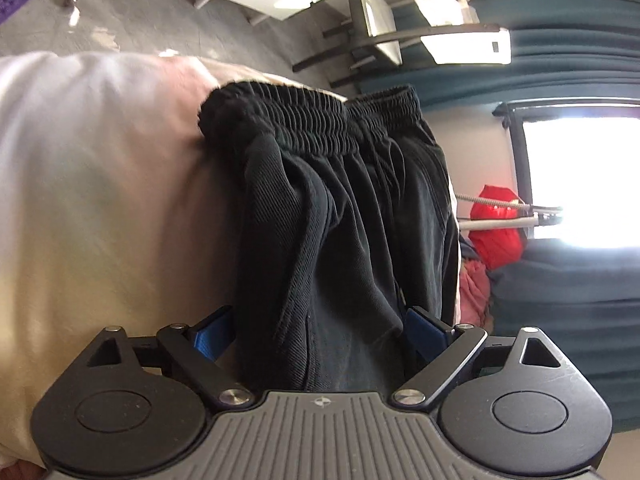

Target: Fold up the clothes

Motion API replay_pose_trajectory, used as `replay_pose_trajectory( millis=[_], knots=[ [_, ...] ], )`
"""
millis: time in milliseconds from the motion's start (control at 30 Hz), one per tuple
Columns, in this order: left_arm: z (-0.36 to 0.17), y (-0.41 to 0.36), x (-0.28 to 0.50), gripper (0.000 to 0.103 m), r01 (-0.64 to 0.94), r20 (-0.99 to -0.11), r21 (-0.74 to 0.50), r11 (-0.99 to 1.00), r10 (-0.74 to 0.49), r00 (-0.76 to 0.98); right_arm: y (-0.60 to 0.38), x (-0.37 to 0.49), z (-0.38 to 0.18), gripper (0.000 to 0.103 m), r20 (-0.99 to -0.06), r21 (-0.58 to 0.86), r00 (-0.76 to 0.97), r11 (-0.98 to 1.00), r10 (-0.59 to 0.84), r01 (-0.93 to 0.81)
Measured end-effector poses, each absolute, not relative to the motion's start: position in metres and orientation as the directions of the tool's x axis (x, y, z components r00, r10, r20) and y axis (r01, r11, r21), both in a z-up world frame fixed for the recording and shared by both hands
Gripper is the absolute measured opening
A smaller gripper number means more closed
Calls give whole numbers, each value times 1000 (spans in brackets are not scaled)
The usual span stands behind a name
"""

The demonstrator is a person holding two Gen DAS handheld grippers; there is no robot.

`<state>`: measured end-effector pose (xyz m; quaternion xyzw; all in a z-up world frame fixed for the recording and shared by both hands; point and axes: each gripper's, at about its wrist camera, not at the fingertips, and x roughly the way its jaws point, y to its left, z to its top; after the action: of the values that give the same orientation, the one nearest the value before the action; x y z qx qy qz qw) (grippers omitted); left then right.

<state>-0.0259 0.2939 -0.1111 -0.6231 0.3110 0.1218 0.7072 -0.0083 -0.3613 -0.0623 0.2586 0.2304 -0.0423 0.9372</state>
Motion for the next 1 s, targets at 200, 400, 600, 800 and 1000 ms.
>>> replay_pose_trajectory(
  millis=[200,400,600,800,1000],
  knots=[
    [-115,287,-20,83,-585,-635,-771,253,-242,733,-423,-14,-65,39,-448,633,894,707,1,316],
    [-121,292,-30,84,-564,-586,-810,159,-245,773,-495,-34,-93,40,-511,737,855,468,-89,489],
    [-124,291,-35,81,-561,-577,-816,137,-239,781,-519,-33,-127,49,-580,762,812,309,-64,569],
    [-125,300,-30,66,-568,-592,-806,170,-249,766,-530,-7,-147,49,-620,744,782,274,-57,610],
    [-132,304,-25,49,-554,-572,-820,144,-258,779,-540,20,-166,49,-658,721,751,243,-53,649]
  ],
)
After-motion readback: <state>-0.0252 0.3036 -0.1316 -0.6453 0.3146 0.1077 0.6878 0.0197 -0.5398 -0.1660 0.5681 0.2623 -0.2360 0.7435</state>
